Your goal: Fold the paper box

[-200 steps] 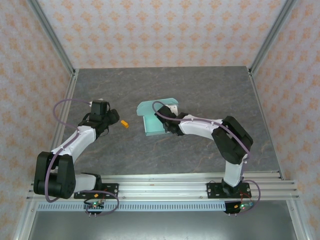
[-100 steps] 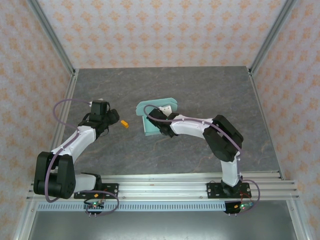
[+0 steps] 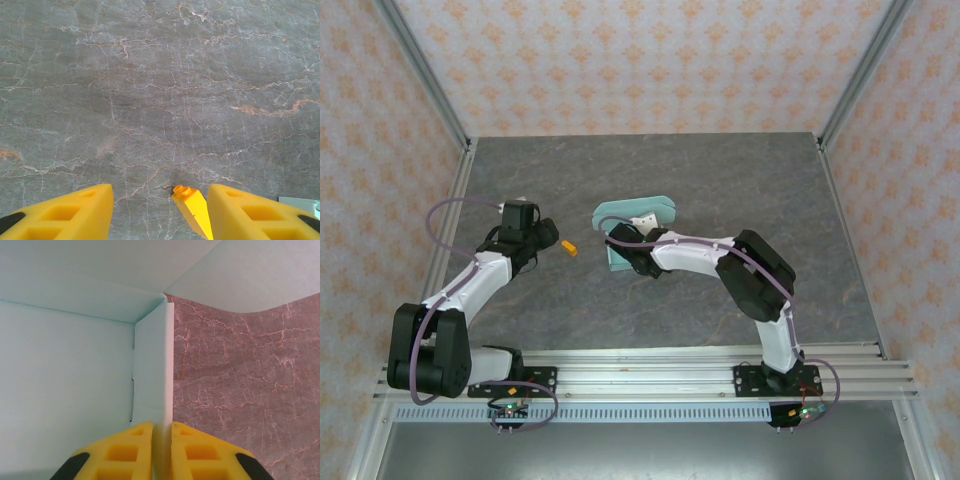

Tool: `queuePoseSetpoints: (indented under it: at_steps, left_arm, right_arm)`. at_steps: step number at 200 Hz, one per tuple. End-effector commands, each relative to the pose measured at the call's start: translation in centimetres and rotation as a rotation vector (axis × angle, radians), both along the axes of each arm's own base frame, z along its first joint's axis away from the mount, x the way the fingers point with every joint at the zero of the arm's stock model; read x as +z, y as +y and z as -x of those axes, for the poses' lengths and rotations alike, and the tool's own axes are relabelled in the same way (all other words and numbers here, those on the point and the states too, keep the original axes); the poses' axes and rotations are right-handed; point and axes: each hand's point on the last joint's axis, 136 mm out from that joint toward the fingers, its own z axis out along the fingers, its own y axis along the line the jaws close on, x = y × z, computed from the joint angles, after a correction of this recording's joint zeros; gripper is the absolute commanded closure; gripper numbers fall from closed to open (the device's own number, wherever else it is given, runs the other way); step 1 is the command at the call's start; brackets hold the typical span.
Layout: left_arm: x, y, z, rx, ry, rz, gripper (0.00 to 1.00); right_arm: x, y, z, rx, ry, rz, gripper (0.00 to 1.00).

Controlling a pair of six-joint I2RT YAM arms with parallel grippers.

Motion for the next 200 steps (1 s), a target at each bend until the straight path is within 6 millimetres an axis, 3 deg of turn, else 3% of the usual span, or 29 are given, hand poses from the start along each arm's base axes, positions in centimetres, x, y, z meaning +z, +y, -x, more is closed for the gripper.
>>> queuePoseSetpoints:
  at_steps: [1,46,100,150,200]
  left_arm:
    - [0.0,0.0,0.2,-0.007,-0.003,-0.018,0.47]
    - [-0.8,-0.1,1.1,-0.004,0.028,-0.015,0.47]
    - [-3.3,-0.7,3.0,-0.007,0.102,-0.035,0.45]
    - [-3.7,-4.6,1.2,-0.090,0.081,0.019,0.38]
    - [-4.2,-5.4,-0.8,-0.098,0.094,0.008,0.37]
  right_arm:
    - [0.7,0.0,1.0,0.032,0.046,0.002,0.81]
    - [3.6,1.8,0.3,0.048,-0.004,-0.127,0.71]
    - [6.7,2.7,0.3,0.076,-0.050,-0.227,0.61]
    - [8.5,2.7,0.6,0.106,-0.077,-0.273,0.60]
    - [8.2,2.4,0.8,0.113,-0.076,-0.265,0.60]
